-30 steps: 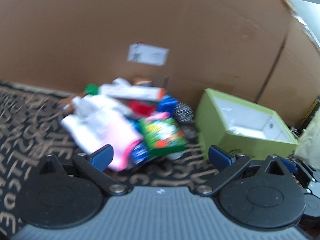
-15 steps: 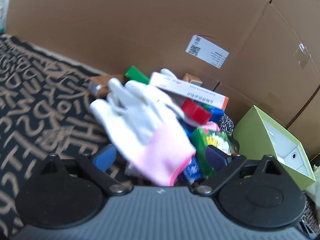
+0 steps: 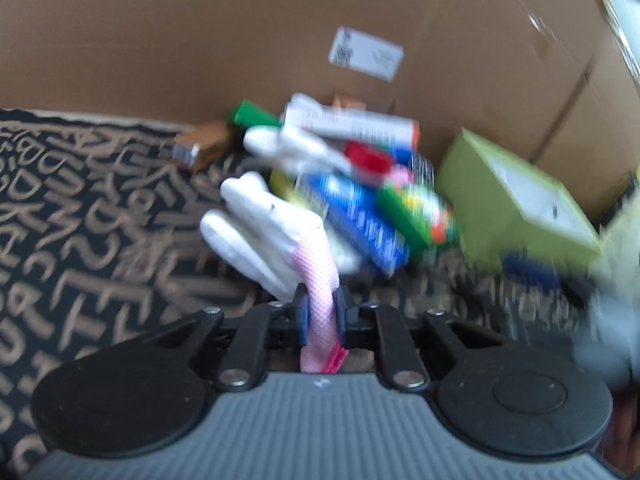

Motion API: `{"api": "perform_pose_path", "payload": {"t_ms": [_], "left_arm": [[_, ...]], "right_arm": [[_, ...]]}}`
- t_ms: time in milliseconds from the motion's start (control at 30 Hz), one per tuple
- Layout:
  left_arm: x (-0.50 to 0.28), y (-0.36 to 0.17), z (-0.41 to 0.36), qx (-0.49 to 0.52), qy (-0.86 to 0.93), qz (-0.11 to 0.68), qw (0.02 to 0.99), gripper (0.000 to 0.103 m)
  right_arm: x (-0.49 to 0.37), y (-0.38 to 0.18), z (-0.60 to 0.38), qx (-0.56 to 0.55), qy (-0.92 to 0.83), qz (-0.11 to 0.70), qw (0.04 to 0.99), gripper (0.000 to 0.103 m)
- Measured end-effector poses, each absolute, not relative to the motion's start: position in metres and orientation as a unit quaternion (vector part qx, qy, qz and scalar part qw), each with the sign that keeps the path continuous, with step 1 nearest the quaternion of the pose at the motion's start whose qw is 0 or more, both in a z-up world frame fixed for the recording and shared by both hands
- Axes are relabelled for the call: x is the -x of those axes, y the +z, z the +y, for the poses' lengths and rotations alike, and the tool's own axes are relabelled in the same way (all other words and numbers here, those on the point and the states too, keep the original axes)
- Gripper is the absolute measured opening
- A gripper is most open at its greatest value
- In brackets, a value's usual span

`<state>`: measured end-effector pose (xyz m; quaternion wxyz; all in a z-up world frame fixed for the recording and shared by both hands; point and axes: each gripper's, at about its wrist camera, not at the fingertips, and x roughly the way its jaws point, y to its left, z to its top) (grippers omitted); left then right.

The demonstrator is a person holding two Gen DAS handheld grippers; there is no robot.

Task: Organize objects
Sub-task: 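Grasp the white glove with pink cuff with the left tool while the right tool grasps the green floral box, then lower the glove and green floral box into the shoebox and open both tools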

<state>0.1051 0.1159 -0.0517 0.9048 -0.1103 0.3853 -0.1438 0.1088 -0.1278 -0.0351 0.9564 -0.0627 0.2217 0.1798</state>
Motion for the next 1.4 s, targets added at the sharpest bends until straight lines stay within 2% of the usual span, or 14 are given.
{"api": "perform_pose_path", "payload": {"t_ms": [100, 167, 200, 267, 333, 667, 700, 800, 867, 933, 1000, 1067, 1233, 1400], "left_arm": [[-0.09, -0.06, 0.13, 0.109, -0.146, 0.398, 0.899, 0.015], [-0.089, -0.061, 0.139, 0.119, -0.138, 0.4, 0.898, 0.024], [-0.091, -0.061, 0.142, 0.124, -0.132, 0.402, 0.898, 0.035], [-0.094, -0.061, 0.145, 0.125, -0.114, 0.402, 0.9, 0.051], [-0.095, -0.059, 0.146, 0.116, -0.09, 0.393, 0.908, 0.066], [-0.127, -0.063, 0.138, 0.135, -0.055, 0.382, 0.912, 0.082], [-0.129, -0.063, 0.137, 0.135, -0.051, 0.38, 0.914, 0.08], [-0.133, -0.063, 0.13, 0.112, -0.066, 0.389, 0.912, 0.048], [-0.132, -0.062, 0.123, 0.088, -0.063, 0.39, 0.914, 0.049], [-0.13, -0.062, 0.122, 0.081, -0.059, 0.39, 0.915, 0.063], [-0.128, -0.064, 0.123, 0.078, -0.055, 0.389, 0.916, 0.069], [-0.127, -0.065, 0.12, 0.059, -0.052, 0.388, 0.918, 0.064], [-0.123, -0.06, 0.109, 0.018, -0.064, 0.398, 0.915, 0.014], [-0.114, -0.037, 0.092, 0.02, -0.1, 0.386, 0.917, 0.011]], "right_arm": [[-0.13, -0.032, -0.12, 0.042, 0.19, 0.214, 0.957, 0.085], [-0.144, -0.031, -0.114, 0.038, 0.194, 0.21, 0.958, 0.085], [-0.15, -0.031, -0.112, 0.041, 0.194, 0.214, 0.957, 0.085], [-0.16, -0.034, -0.111, 0.038, 0.197, 0.232, 0.952, 0.067], [-0.156, -0.032, -0.116, 0.02, 0.199, 0.24, 0.95, 0.066], [-0.091, -0.045, -0.15, 0.043, 0.189, 0.296, 0.935, 0.067], [-0.088, -0.048, -0.153, 0.041, 0.189, 0.302, 0.934, 0.067], [-0.082, -0.051, -0.16, 0.027, 0.188, 0.304, 0.934, 0.072], [-0.084, -0.052, -0.161, 0.023, 0.183, 0.301, 0.936, 0.073], [-0.085, -0.053, -0.16, 0.026, 0.182, 0.301, 0.936, 0.073], [-0.085, -0.055, -0.158, 0.031, 0.185, 0.302, 0.935, 0.073], [-0.086, -0.057, -0.156, 0.034, 0.188, 0.304, 0.933, 0.073], [-0.085, -0.059, -0.155, 0.048, 0.183, 0.304, 0.934, 0.066], [-0.073, -0.048, -0.162, 0.049, 0.187, 0.288, 0.938, 0.066]]}}
